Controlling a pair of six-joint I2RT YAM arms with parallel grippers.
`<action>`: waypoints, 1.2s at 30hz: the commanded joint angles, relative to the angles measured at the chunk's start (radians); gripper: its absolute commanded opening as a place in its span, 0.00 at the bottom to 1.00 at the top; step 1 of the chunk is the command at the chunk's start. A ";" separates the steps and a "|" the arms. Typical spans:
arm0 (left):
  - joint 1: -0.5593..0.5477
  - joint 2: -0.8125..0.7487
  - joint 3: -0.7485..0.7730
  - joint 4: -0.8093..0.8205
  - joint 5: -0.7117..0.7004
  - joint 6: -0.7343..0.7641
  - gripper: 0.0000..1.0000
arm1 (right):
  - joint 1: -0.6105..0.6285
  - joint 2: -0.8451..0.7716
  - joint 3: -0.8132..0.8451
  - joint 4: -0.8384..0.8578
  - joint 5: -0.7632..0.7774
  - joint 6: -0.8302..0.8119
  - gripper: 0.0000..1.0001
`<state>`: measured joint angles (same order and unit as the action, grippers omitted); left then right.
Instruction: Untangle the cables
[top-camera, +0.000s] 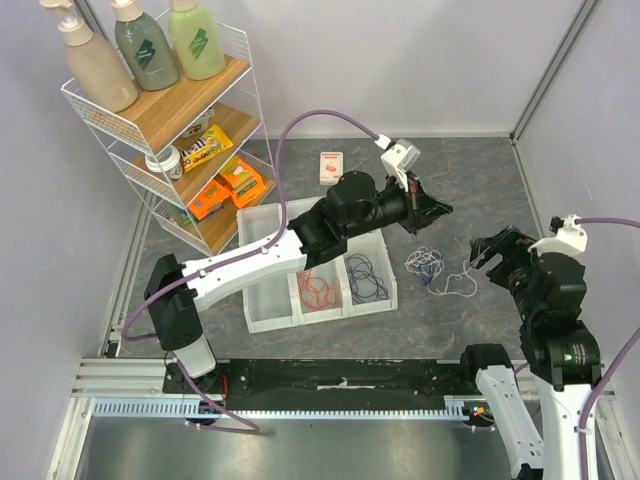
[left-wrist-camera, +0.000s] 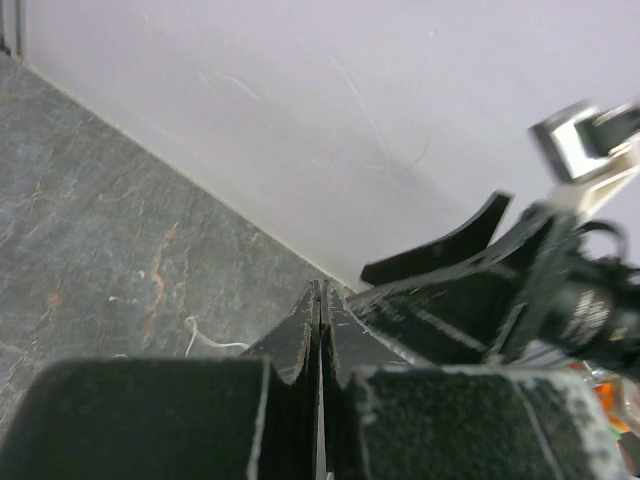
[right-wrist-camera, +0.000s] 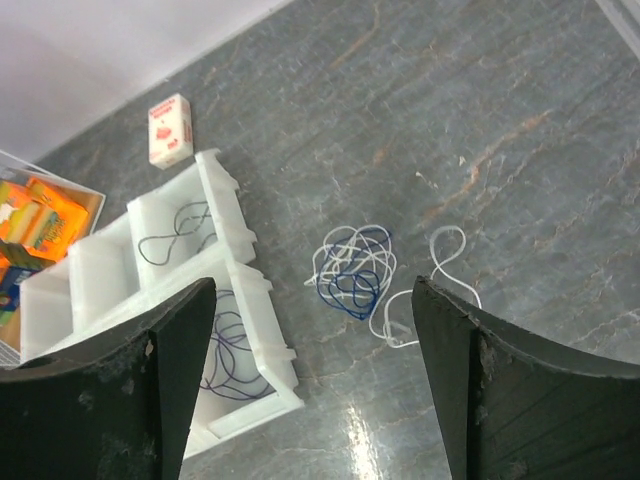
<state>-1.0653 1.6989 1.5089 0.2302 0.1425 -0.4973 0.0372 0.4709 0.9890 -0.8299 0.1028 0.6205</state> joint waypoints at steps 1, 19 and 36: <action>0.005 -0.045 0.099 -0.061 0.058 -0.058 0.02 | -0.002 -0.038 -0.075 0.020 -0.028 0.007 0.87; 0.022 -0.186 -0.008 -0.207 0.016 0.045 0.02 | 0.000 0.187 -0.234 0.028 0.047 0.106 0.85; 0.038 -0.432 -0.470 -0.177 0.086 -0.004 0.64 | -0.031 0.664 -0.441 0.179 0.091 0.374 0.72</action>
<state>-1.0275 1.3266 1.0847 -0.0090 0.2066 -0.4881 0.0086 1.1133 0.5751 -0.7666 0.2279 0.9466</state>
